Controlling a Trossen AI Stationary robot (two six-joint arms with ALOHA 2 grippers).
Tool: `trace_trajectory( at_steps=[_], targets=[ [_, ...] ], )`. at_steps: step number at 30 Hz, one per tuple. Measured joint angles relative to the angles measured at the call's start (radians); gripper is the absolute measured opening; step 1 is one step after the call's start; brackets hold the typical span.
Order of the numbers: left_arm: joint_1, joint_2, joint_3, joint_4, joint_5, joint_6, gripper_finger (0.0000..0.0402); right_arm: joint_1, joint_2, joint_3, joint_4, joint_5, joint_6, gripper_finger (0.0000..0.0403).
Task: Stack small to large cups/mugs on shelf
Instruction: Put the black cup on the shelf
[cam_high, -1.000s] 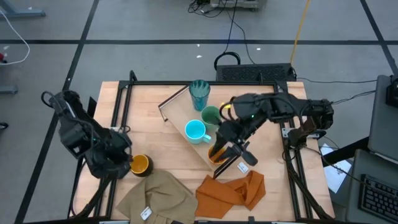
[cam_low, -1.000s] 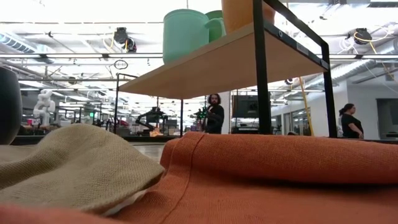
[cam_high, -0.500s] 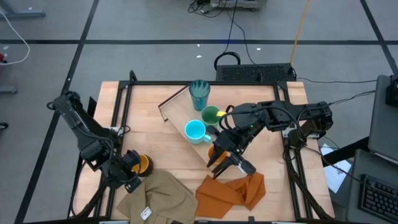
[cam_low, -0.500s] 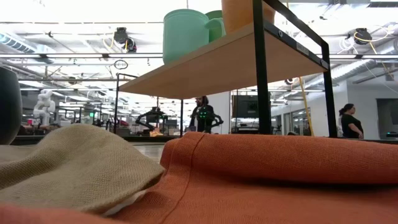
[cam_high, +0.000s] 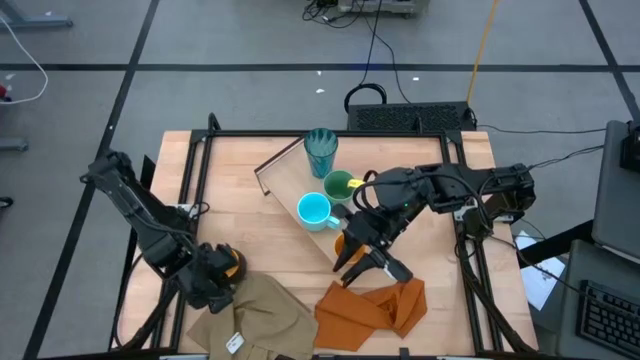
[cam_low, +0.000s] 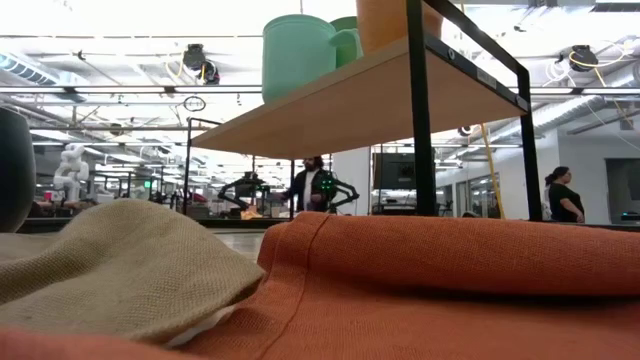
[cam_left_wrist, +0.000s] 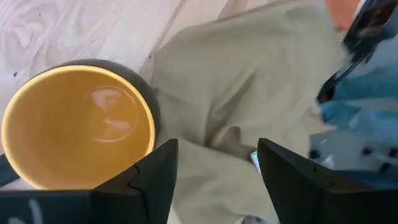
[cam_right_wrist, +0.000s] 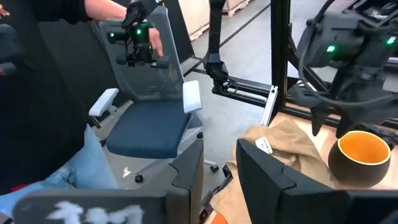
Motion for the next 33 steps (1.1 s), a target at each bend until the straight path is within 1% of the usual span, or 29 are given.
trace_trajectory(
  at_steps=[4,9,13,17,21,29,33],
  targets=[
    [0.009,0.049,0.000,-0.030,0.031,0.054,0.0223,0.008,0.000,0.000,0.000,0.000,0.012,0.0084],
    [0.018,0.091,0.000,-0.036,0.020,0.104,0.0223,0.026,0.000,0.000,0.004,0.001,0.012,0.0084],
    [0.027,0.098,0.000,-0.043,-0.010,0.128,0.0223,0.032,0.000,0.000,0.004,0.003,0.025,0.0084],
    [0.038,0.099,0.000,-0.101,-0.022,0.149,0.0223,0.033,0.000,0.000,0.004,0.003,0.031,0.0084],
    [0.048,0.099,0.000,-0.168,-0.023,0.149,0.0223,0.042,0.000,0.000,0.004,0.004,0.038,0.0084],
    [0.070,0.099,0.001,-0.127,-0.008,0.134,0.0223,0.053,0.000,-0.053,0.028,0.004,0.062,0.0084],
    [0.082,0.099,0.001,-0.130,0.002,0.123,0.0223,0.063,0.000,-0.101,0.087,0.000,0.072,0.0084]
  ],
)
